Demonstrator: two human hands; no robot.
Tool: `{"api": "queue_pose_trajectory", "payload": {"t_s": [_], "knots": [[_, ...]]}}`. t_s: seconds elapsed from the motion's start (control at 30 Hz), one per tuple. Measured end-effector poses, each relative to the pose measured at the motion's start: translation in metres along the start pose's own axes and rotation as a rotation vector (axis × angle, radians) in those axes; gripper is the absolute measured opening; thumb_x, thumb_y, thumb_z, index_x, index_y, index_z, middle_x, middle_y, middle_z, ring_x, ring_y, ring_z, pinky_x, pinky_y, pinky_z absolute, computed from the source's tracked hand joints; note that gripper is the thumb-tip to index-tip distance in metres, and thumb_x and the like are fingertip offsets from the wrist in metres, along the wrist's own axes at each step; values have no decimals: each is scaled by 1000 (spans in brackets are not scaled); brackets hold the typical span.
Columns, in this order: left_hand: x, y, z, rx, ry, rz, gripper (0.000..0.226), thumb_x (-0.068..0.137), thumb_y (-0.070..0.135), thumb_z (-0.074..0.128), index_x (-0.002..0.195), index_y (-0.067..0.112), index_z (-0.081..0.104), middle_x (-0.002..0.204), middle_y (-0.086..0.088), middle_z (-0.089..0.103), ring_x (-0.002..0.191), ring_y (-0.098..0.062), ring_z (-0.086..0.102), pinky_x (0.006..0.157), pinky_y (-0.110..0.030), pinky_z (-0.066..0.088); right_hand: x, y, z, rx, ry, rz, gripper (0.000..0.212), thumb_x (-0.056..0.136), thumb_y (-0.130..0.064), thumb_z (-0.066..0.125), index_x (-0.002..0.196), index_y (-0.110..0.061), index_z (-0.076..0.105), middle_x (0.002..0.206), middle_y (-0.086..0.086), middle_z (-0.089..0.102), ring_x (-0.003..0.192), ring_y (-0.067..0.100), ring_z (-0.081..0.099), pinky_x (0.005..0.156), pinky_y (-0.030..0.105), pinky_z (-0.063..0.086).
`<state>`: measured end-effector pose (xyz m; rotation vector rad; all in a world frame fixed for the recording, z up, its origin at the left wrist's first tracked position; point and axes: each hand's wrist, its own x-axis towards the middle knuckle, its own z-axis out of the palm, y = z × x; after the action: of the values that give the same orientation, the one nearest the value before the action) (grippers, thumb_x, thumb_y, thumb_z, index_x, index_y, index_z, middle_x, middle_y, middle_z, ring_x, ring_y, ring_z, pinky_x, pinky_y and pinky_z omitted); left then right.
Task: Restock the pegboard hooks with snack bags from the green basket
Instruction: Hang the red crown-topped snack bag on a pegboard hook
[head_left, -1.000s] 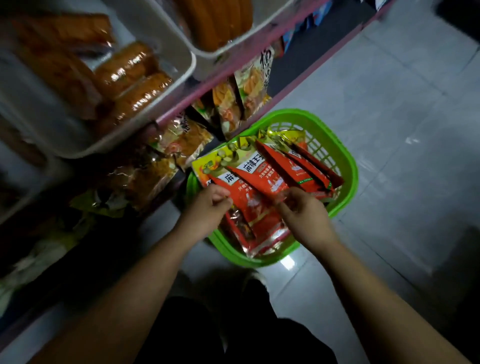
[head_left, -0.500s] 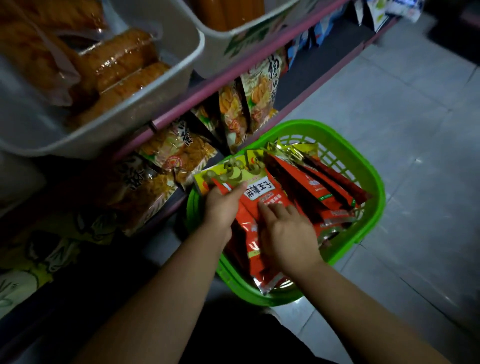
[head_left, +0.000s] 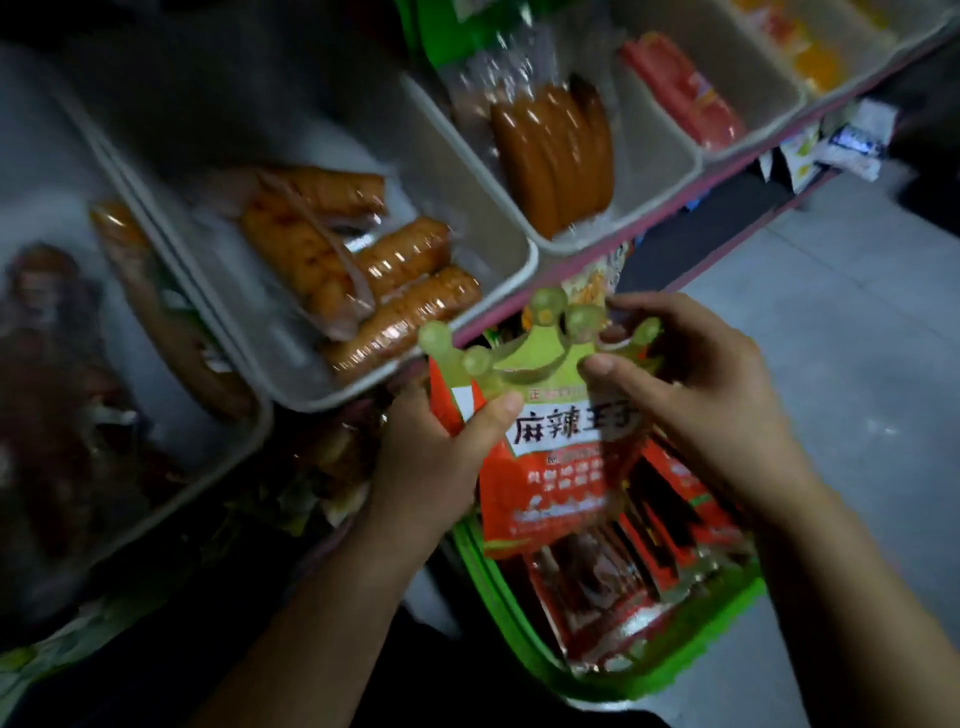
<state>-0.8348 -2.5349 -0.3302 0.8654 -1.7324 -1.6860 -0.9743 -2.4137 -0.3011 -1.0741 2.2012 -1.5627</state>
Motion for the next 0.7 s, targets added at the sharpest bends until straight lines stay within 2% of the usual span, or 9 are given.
{"api": "queue_pose_trajectory", "payload": {"t_s": [0.07,0.13,0.2,0.3,0.33,0.4,0.5,0.6,0.7], "knots": [[0,34,-18,-74,10,16,22,65,28,72,84,38,70,76,13,74,69,-6,72,56,-18,54,18,-32,1,104,-34,-89,23,69,-40,80,87,-32,68,82,-16,71,73,-4,65,64,9,48],[-4,68,-36,-90,-21,73,23,66,23,78,83,36,72,74,11,75,67,-9,72,54,-18,54,35,-63,5,188,-79,-159,19,65,-41,80,76,-29,69,72,-13,71,64,-3,64,59,11,49],[-5,105,-50,-76,-21,146,23,67,23,78,77,44,73,72,14,74,66,-7,72,54,-17,54,54,-92,12,248,-116,-228,17,64,-41,80,71,-30,69,65,-14,69,56,-4,61,52,10,46],[-1,152,-77,-20,165,224,13,58,26,77,65,36,73,63,24,69,58,5,67,49,-9,49,81,-129,28,341,-194,-277,18,61,-37,84,66,-29,69,54,-11,66,43,-3,55,41,9,40],[2,163,-88,0,199,240,12,59,30,79,69,35,73,66,19,71,60,0,69,50,-13,51,86,-142,35,360,-215,-280,20,58,-39,84,65,-27,69,52,-10,65,40,-3,53,39,9,38],[6,185,-111,49,284,260,17,66,32,78,80,39,72,74,7,75,67,-12,72,55,-27,57,91,-166,51,381,-246,-280,24,53,-42,80,66,-24,69,49,-11,63,39,-4,52,37,9,37],[1,200,-146,116,397,291,23,64,25,80,81,39,72,76,6,74,68,-15,72,58,-31,58,86,-197,76,370,-286,-289,24,54,-42,73,69,-25,70,55,-12,67,46,-5,57,43,11,43],[-17,206,-182,93,338,324,32,54,25,75,85,33,71,77,2,75,67,-16,73,52,-23,55,75,-219,101,382,-335,-361,25,55,-42,73,72,-25,71,62,-10,71,52,-2,62,48,12,48],[-42,214,-219,147,323,377,30,52,28,76,82,30,74,67,1,73,58,-10,70,48,-15,50,61,-243,127,406,-376,-466,22,56,-41,73,73,-27,72,65,-12,72,55,-2,64,50,13,50]]}}
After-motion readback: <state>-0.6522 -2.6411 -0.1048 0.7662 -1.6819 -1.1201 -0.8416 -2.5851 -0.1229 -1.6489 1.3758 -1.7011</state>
